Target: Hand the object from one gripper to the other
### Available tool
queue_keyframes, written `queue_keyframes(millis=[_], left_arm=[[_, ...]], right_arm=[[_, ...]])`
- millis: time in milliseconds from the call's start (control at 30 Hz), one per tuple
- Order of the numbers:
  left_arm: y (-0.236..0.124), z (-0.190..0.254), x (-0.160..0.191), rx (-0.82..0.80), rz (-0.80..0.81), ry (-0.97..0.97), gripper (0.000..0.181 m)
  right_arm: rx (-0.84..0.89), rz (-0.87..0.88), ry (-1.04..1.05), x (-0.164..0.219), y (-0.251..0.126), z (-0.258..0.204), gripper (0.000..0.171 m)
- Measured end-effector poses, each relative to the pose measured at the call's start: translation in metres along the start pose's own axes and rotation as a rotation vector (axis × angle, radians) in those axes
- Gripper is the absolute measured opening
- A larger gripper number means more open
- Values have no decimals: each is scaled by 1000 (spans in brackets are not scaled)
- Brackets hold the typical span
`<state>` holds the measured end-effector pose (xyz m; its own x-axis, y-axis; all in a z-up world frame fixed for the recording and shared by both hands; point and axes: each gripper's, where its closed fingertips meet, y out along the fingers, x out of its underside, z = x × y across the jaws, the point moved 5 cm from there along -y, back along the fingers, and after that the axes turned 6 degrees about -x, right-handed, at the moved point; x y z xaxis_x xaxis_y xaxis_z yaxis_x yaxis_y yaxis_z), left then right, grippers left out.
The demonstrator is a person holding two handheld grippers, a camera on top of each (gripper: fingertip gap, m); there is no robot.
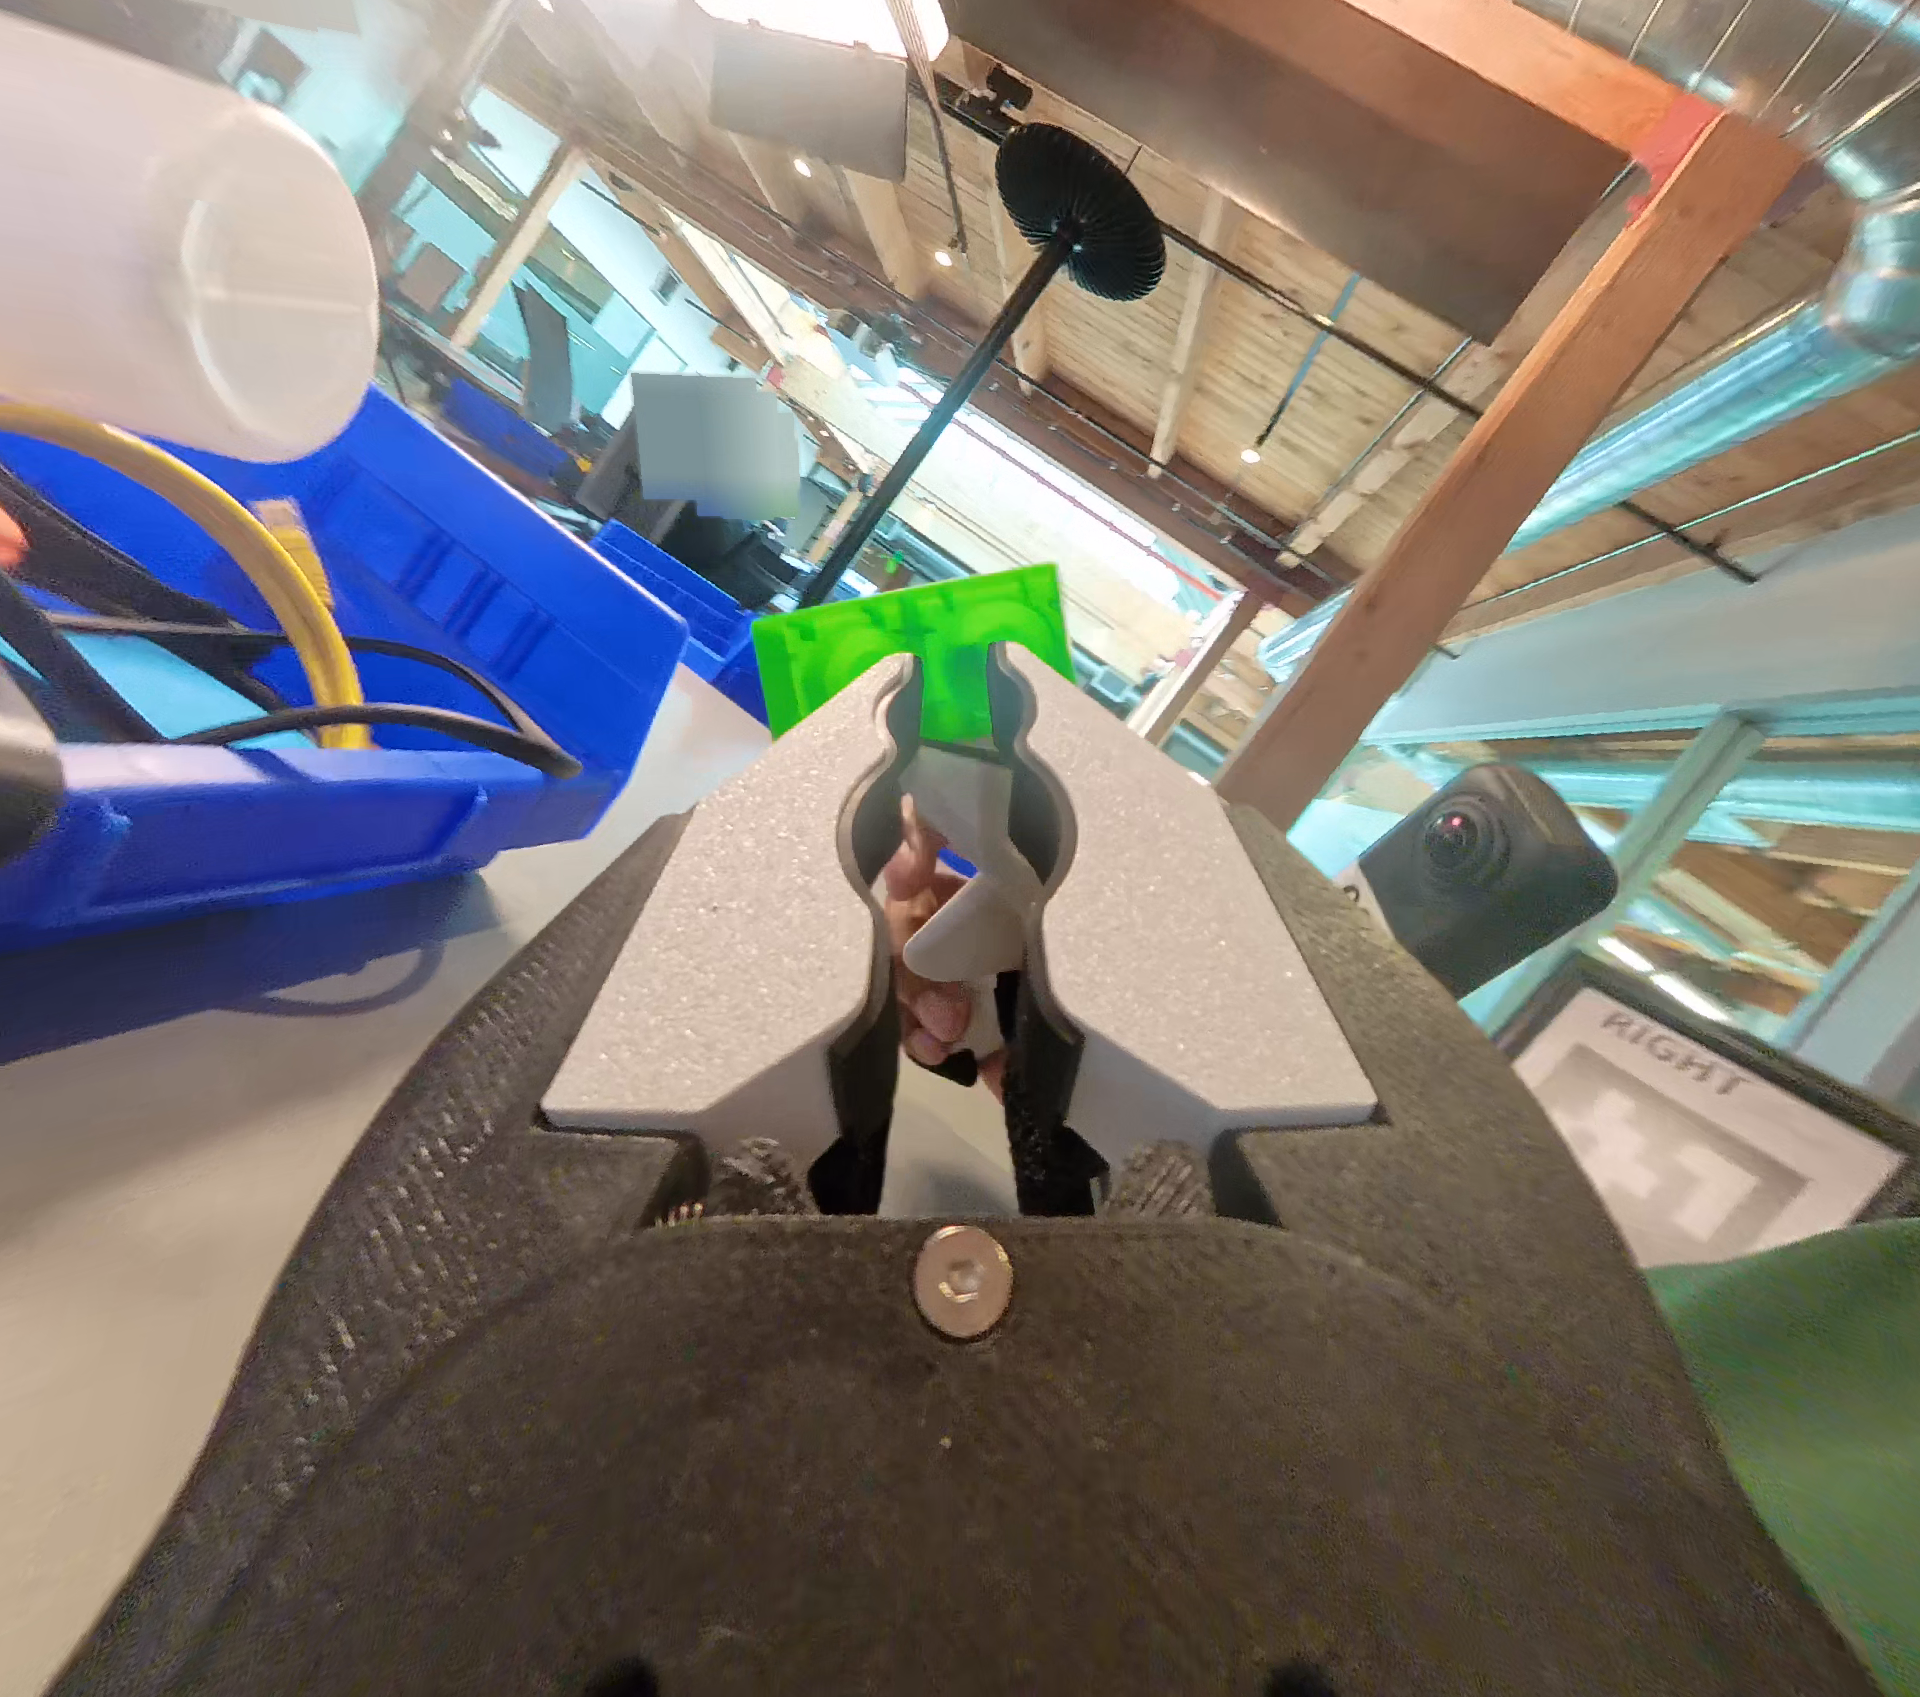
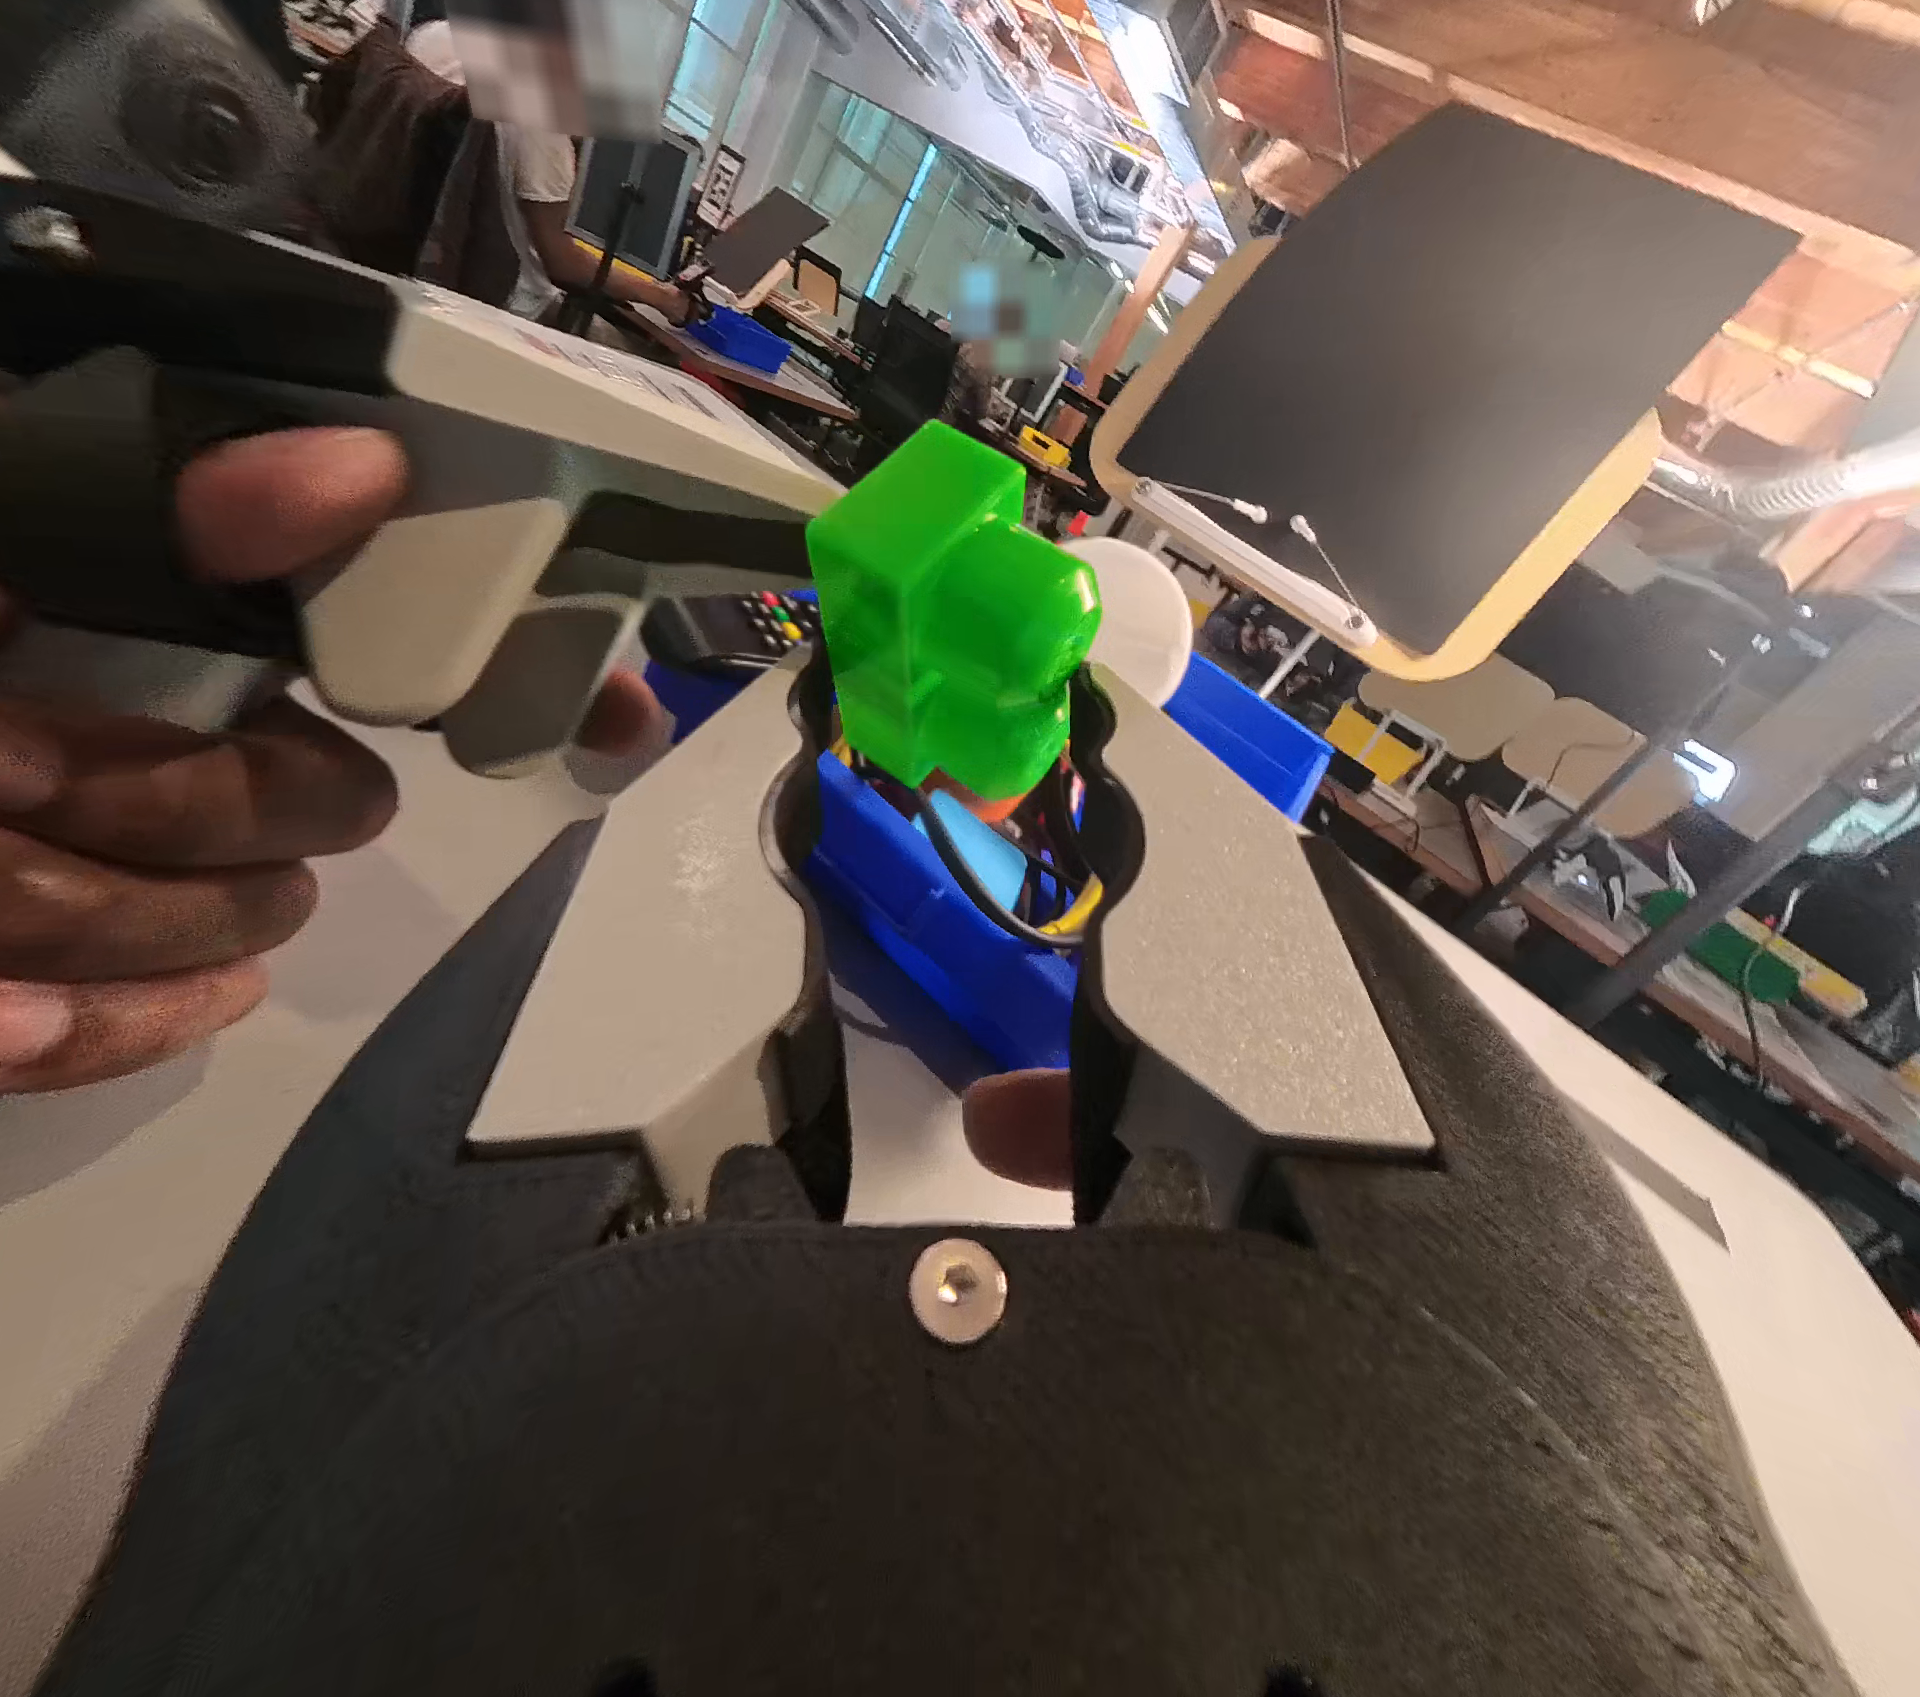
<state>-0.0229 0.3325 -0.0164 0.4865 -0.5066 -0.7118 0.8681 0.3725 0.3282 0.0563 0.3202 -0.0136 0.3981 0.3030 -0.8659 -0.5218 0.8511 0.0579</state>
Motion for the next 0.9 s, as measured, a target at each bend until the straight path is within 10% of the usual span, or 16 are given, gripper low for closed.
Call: queue_keyframes(millis=[400,900], left_arm=[[6,13,8,-159,-33,448,28],[4,7,1,-160,2,337,45]], right_arm=[[3,-39,101,8,1,8,44],[-103,91,80,-11,-4,-8,44]])
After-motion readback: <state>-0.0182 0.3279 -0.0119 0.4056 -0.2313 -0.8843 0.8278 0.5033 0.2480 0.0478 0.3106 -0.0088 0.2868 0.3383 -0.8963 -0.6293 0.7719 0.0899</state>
